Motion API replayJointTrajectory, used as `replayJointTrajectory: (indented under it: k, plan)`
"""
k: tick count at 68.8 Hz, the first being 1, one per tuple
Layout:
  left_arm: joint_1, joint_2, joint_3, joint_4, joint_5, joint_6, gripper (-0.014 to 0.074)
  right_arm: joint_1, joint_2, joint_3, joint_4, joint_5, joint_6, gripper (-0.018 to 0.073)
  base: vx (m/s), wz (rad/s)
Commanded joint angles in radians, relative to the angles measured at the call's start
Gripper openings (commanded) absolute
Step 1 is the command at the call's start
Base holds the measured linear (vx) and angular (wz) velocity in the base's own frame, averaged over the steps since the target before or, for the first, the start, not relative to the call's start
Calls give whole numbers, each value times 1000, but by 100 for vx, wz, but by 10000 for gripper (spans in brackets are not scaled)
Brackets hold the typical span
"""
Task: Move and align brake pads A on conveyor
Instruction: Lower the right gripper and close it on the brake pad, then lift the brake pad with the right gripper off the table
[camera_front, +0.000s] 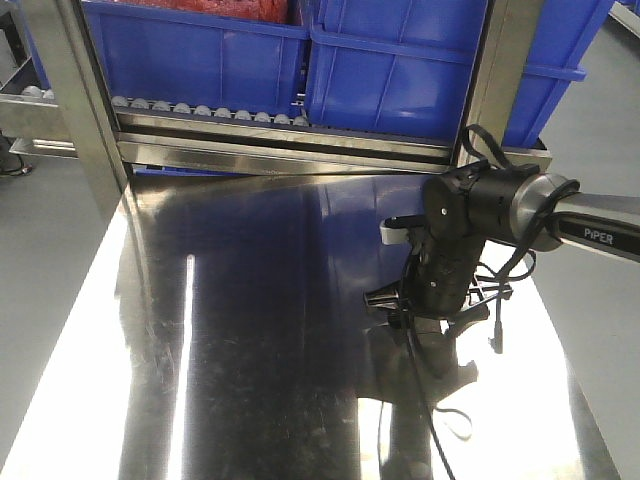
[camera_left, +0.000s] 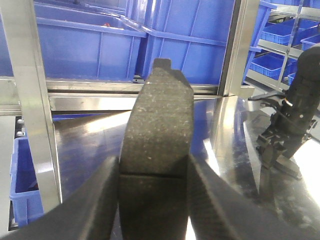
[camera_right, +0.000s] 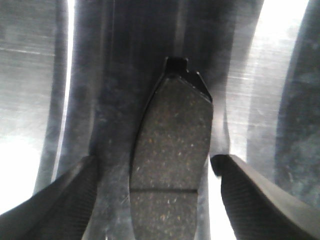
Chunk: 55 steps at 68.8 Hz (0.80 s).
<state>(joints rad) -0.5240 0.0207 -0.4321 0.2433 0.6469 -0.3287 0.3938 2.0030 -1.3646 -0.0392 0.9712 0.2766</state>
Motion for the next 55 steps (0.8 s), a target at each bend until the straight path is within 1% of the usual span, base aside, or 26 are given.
replayJointTrajectory:
  k: [1,7,12,22,37,46,55]
  plan:
    - [-8,12,-24,8,-101,-3,-6,-7,-40,-26,-13,-22,3,471,0,0]
    - [-8,12,-24,8,-101,-3,-6,-7,-40,-26,-15,-44,4,391,0,0]
    - [-8,12,-24,8,-101,-3,-6,-7,-42,-26,-31,-58,17,267,0,0]
    - [-8,12,-24,8,-101,-3,-6,-7,-53,-25,-64,-56,27,-13,0,0]
    - [-8,12,-24,8,-101,-3,-6,-25,-155,23,-74,-67,27,-8,0,0]
    - [-8,12,-24,8,-101,-3,-6,-94,-251,111,-72,-100,10,-3,0,0]
    - [-8,12,-24,8,-101,-3,-6,-182,-371,205,-74,-121,-51,-2,0,0]
